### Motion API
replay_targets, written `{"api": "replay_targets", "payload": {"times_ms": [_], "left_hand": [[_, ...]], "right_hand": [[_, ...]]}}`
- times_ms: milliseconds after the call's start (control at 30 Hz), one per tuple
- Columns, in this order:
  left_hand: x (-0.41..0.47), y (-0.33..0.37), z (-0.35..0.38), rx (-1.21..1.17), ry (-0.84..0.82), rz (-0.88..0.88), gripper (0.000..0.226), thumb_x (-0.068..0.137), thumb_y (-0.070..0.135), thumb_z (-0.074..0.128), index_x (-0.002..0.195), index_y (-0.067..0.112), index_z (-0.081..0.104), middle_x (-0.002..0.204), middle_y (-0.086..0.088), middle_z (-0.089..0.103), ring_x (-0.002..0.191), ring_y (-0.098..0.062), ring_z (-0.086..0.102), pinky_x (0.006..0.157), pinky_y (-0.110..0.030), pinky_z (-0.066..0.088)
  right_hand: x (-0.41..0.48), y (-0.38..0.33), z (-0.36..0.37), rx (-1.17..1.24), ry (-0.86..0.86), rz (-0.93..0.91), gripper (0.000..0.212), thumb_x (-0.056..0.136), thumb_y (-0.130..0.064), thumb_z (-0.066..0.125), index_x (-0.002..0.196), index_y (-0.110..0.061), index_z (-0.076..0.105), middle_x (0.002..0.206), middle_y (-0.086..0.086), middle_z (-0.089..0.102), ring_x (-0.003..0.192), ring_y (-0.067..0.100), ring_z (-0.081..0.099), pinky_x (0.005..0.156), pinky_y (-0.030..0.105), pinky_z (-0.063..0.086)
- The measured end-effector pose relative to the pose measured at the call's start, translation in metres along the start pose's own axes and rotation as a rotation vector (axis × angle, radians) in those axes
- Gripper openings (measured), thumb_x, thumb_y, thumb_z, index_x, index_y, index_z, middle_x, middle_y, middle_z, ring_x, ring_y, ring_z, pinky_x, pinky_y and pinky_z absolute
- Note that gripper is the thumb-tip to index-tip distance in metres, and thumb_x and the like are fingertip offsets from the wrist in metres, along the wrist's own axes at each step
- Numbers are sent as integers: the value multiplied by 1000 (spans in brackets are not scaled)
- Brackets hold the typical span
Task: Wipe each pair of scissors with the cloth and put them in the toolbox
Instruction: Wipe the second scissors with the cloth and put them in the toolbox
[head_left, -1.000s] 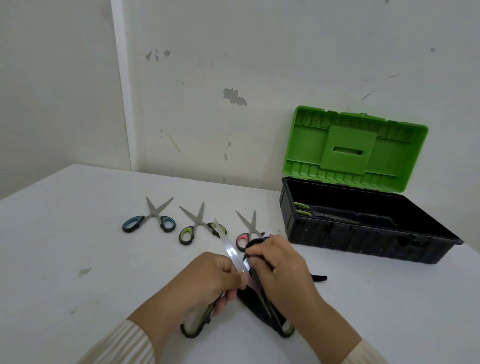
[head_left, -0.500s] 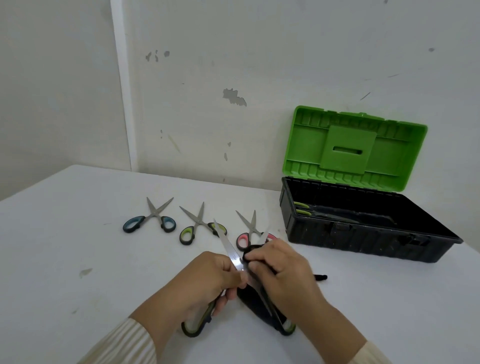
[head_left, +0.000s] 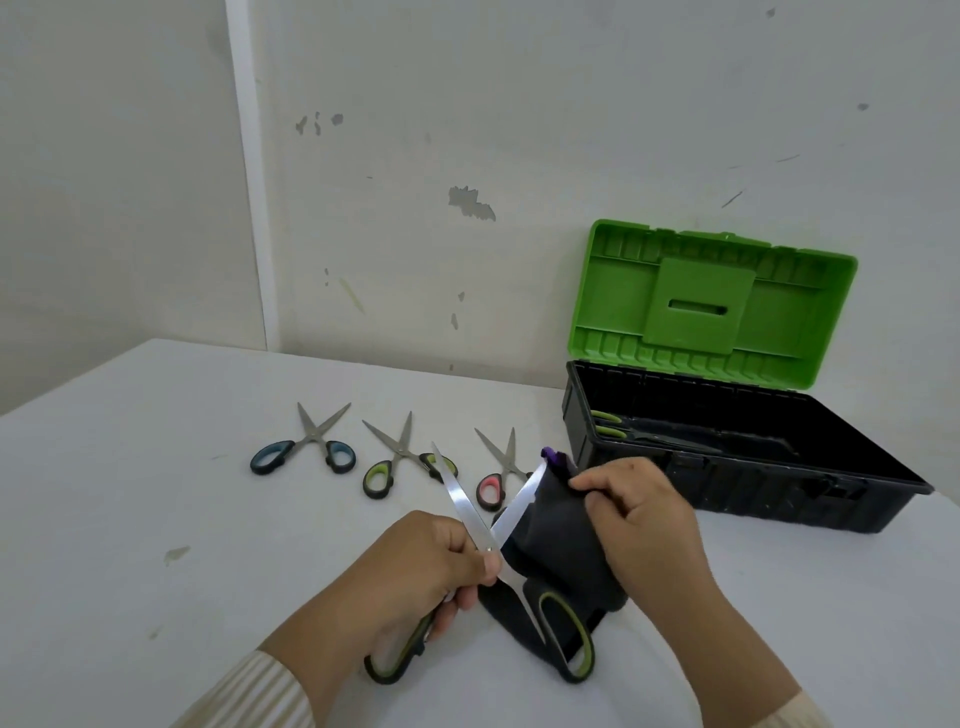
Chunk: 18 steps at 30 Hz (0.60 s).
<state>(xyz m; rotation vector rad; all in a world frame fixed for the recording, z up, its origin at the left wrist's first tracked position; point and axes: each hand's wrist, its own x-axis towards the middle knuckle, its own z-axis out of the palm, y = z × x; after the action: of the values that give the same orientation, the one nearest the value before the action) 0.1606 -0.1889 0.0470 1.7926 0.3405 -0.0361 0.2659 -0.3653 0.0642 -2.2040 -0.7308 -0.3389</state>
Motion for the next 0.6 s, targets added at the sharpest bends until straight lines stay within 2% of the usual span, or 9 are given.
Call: {"api": "replay_targets", "payload": {"times_ms": [33, 100, 167, 233, 300, 400, 467, 533, 600], "left_hand": [[0, 1, -2, -2, 11, 3, 26, 86, 19, 67, 62, 8, 64, 50, -2, 60, 37, -18, 45, 40, -20, 38], [1, 1, -6, -33, 39, 4, 28, 86, 19, 67, 60, 10, 63, 54, -5, 61, 37, -18, 45, 41, -22, 39], [3, 1, -9, -86, 57, 0, 25, 87, 20, 67, 65, 8, 65, 55, -6, 61, 38, -19, 45, 42, -24, 39], [5, -1, -10, -133, 52, 2, 25, 87, 20, 66, 66, 7, 64, 57, -8, 63, 39, -20, 46, 44, -25, 40], [5, -2, -10, -144, 24, -12, 24, 88, 20, 65, 69, 7, 65, 62, -11, 66, 41, -20, 50, 45, -26, 42], [5, -1, -17, -303, -41, -103, 21, 90, 21, 62, 84, 2, 68, 72, -17, 69, 49, -22, 57, 47, -28, 47], [6, 0, -28, -535, -43, -175, 28, 90, 24, 60, 92, -3, 68, 80, -25, 70, 52, -25, 62, 46, -28, 52], [9, -2, -39, -786, 5, -191, 44, 88, 37, 58, 94, -5, 70, 87, -28, 72, 53, -26, 68, 48, -30, 58], [14, -6, -40, -1018, 40, -133, 60, 86, 53, 52, 94, -4, 71, 84, -24, 73, 56, -25, 71, 55, -34, 61]], "right_hand": [[1, 1, 0, -14, 73, 22, 26, 84, -4, 54, 83, -26, 68, 94, -8, 57, 84, 0, 52, 72, -5, 32], [2, 1, -2, 10, 61, 30, 30, 82, -2, 56, 74, -29, 66, 90, -10, 58, 83, 0, 54, 70, -4, 34], [-2, -7, 2, 81, -128, 1, 24, 82, -10, 59, 69, -29, 67, 88, -14, 59, 85, -3, 54, 75, 3, 38], [-9, -16, 12, 82, -392, -24, 13, 82, -28, 61, 73, -22, 69, 87, -10, 58, 85, 0, 54, 79, 14, 42], [-12, -17, 22, 49, -508, -43, 13, 82, -33, 62, 73, -25, 67, 87, -8, 56, 84, 3, 54, 79, 20, 44], [-8, -11, 20, 118, -466, 30, 20, 82, -28, 64, 64, -33, 60, 84, -7, 56, 80, 4, 55, 74, 17, 42], [-7, -8, 15, 202, -436, 122, 16, 83, -25, 64, 67, -22, 65, 82, -6, 58, 71, 4, 55, 65, 13, 39], [-6, -7, 13, 292, -413, 196, 16, 84, -24, 63, 72, -13, 66, 67, -9, 58, 56, 3, 51, 51, 12, 37], [-7, -10, 13, 343, -415, 275, 19, 85, -25, 62, 72, -13, 68, 48, -10, 52, 43, 5, 44, 41, 15, 34]]}}
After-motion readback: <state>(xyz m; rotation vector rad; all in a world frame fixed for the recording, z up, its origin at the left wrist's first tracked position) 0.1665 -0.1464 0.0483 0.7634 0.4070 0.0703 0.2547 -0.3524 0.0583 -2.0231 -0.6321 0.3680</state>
